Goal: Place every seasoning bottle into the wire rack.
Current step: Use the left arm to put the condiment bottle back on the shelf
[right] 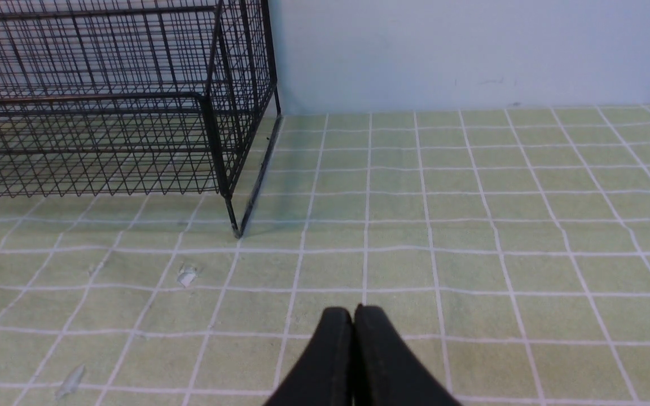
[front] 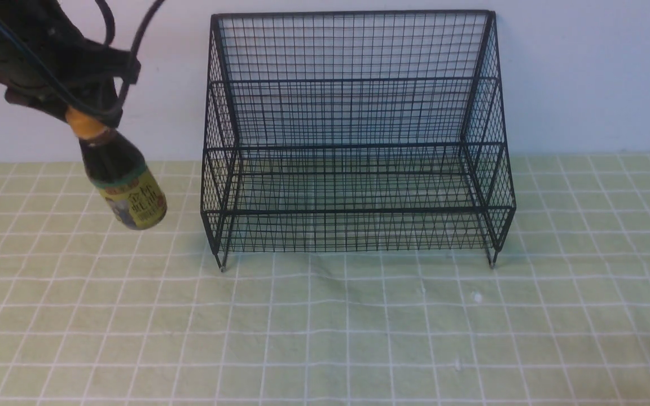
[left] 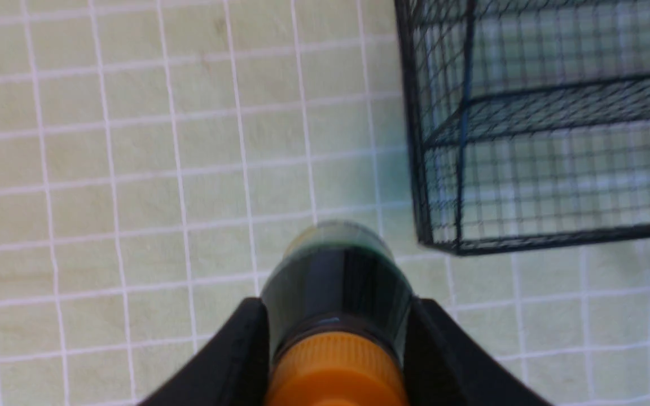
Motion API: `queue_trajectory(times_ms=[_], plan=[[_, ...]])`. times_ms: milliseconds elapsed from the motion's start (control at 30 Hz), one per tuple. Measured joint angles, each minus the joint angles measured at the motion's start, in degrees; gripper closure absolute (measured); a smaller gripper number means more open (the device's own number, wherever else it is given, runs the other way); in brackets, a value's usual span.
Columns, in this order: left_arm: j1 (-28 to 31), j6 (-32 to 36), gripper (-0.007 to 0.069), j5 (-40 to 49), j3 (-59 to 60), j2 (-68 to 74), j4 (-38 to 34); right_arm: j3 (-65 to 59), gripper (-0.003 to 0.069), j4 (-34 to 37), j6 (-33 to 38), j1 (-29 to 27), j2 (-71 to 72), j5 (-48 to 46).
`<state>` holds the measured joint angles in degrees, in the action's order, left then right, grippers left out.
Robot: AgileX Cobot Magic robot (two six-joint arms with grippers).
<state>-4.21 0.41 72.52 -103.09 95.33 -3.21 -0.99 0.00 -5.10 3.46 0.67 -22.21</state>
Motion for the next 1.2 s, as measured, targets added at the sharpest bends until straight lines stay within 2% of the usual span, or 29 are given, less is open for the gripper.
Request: queue_trajectory(times_ms=[167, 200, 300, 500, 700, 1200], plan=[[-0.1, -1.8, 0.0347, 0.8, -4.5, -2.5, -4.8, 0.0, 0.0673, 0.0, 0.0, 0.0, 0.0, 0.0], [-0.6, -2.0, 0.0347, 0.7, -6.2, -2.8, -7.3, 0.0, 0.0673, 0.0, 0.0, 0.0, 0.0, 0.0], [-4.2, -2.3, 0.0347, 0.7, -7.3, -2.8, -8.0, 0.0, 0.0673, 0.0, 0.0, 0.0, 0.0, 0.0], [-11.2, -3.5, 0.0347, -0.1, -7.4, 0.0, -3.7, 0.0, 0.0673, 0.0, 0.0, 0.0, 0.0, 0.0], [-16.1, -6.3, 0.0347, -6.5, -7.4, 6.1, 3.2, 0.0, 0.0673, 0.0, 0.0, 0.0, 0.0, 0.0], [-17.0, -6.9, 0.0348, -7.8, -7.4, 16.4, 5.3, 0.0, 0.0673, 0.0, 0.0, 0.0, 0.0, 0.0]])
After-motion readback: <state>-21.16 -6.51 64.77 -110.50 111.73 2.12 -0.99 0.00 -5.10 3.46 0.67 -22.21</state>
